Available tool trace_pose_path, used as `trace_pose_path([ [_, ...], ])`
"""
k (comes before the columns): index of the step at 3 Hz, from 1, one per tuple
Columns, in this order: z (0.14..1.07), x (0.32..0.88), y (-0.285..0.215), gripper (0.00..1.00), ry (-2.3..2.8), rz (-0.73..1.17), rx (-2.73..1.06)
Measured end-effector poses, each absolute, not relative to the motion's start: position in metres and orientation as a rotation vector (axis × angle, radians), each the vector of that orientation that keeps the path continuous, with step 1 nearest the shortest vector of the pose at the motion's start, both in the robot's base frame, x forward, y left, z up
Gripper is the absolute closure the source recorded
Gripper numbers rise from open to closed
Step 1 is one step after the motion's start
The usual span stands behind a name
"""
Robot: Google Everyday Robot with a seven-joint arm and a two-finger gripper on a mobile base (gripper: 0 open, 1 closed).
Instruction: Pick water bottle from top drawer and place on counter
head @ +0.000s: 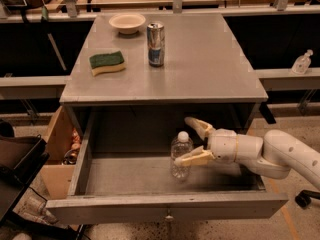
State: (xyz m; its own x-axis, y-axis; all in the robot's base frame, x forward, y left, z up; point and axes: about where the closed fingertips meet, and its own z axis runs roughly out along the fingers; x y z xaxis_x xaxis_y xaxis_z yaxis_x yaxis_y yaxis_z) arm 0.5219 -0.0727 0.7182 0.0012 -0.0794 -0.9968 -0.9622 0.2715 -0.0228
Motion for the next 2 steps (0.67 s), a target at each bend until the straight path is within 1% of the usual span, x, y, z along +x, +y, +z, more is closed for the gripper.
trace_pose_path([
  [2, 0.719, 0.5212, -0.0682, 0.65, 1.372, 0.963, -1.07],
])
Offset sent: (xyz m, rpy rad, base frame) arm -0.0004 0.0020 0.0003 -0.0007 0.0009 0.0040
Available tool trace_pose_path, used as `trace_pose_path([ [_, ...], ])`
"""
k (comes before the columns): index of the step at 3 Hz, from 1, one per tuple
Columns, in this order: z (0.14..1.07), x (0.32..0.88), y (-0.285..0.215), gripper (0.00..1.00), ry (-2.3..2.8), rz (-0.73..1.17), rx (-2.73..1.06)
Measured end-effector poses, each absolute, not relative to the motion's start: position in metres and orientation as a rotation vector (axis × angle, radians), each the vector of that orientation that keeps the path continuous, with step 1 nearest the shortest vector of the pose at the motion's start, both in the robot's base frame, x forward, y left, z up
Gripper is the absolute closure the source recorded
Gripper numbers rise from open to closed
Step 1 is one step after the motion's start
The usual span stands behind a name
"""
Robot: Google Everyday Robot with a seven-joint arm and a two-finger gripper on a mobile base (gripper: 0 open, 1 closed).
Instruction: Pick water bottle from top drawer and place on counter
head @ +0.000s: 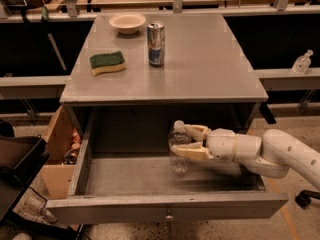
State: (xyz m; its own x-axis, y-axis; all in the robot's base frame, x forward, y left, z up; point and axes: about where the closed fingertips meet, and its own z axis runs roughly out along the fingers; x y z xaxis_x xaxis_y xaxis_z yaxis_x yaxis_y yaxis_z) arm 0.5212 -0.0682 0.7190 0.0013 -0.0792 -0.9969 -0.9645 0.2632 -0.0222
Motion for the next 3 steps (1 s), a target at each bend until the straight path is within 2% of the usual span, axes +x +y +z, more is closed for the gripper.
trace_pose_path([
  [1, 0.7195, 0.521, -0.0659, 0.88, 1.369, 0.966, -1.073],
  [2, 0.7199, 0.5208, -0.064, 1.0, 1.367, 0.969, -1.075],
  [3, 0.7208, 0.5219, -0.0624, 1.0, 1.361, 0.975, -1.076],
])
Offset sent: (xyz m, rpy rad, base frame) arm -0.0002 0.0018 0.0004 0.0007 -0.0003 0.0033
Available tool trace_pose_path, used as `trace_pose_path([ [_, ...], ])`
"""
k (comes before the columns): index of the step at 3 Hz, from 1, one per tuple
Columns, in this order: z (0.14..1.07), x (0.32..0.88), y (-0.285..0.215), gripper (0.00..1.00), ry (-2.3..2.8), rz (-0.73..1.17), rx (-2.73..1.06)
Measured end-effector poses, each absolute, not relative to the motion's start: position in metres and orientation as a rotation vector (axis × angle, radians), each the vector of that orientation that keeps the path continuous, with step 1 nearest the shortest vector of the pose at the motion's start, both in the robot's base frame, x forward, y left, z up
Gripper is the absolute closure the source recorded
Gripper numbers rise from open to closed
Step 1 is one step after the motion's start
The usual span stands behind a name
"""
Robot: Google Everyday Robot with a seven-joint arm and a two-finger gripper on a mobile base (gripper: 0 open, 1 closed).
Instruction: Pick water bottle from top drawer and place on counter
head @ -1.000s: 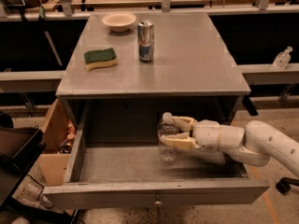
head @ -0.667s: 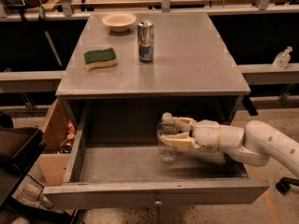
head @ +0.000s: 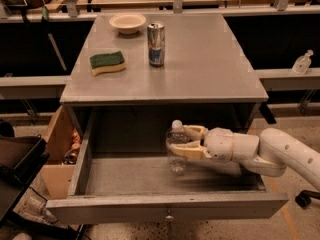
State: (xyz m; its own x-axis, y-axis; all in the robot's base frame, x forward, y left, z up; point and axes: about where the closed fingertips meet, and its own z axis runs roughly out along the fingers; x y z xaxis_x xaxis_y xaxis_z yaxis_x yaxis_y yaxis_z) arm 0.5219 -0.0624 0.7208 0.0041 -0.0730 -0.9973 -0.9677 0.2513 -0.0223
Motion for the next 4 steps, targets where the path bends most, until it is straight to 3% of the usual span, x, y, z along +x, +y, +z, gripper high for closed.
trace_pose_path([
  [2, 0.806, 0.512, -0.086, 1.0, 1.279, 0.952, -1.023],
  [4, 0.927, 0.517, -0.151, 1.0, 1.304, 0.824, -0.859],
])
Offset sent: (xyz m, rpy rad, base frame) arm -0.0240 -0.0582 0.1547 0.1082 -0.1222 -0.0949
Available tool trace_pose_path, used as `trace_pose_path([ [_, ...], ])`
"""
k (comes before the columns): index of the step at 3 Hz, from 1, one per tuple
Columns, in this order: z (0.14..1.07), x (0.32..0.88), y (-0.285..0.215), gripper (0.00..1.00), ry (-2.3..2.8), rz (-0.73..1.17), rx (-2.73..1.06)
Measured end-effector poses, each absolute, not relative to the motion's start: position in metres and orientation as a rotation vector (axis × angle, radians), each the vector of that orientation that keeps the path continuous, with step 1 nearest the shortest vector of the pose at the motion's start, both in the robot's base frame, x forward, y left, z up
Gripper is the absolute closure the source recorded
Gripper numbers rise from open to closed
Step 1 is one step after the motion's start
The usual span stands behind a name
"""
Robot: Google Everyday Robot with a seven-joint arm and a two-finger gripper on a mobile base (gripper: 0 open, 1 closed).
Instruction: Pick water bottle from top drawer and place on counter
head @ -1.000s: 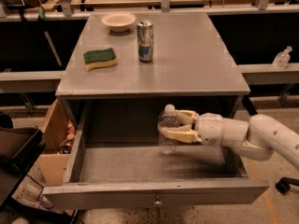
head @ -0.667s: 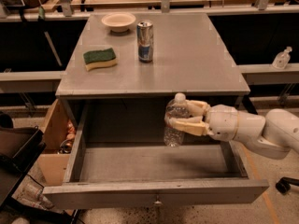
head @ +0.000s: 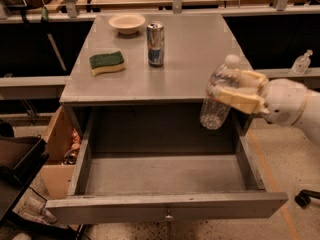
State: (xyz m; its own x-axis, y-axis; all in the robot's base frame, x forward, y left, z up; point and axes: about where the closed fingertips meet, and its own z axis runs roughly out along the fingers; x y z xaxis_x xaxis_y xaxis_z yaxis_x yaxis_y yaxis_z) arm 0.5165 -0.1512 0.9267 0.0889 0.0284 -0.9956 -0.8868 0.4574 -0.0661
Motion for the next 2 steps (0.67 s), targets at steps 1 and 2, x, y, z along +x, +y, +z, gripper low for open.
trace_pose_path([
  [1, 0.989, 0.539, -0.176, 1.0, 1.343, 0.74, -0.814],
  [2, 1.03, 0.573, -0.193, 1.0, 1.352, 0.653, -0.825],
])
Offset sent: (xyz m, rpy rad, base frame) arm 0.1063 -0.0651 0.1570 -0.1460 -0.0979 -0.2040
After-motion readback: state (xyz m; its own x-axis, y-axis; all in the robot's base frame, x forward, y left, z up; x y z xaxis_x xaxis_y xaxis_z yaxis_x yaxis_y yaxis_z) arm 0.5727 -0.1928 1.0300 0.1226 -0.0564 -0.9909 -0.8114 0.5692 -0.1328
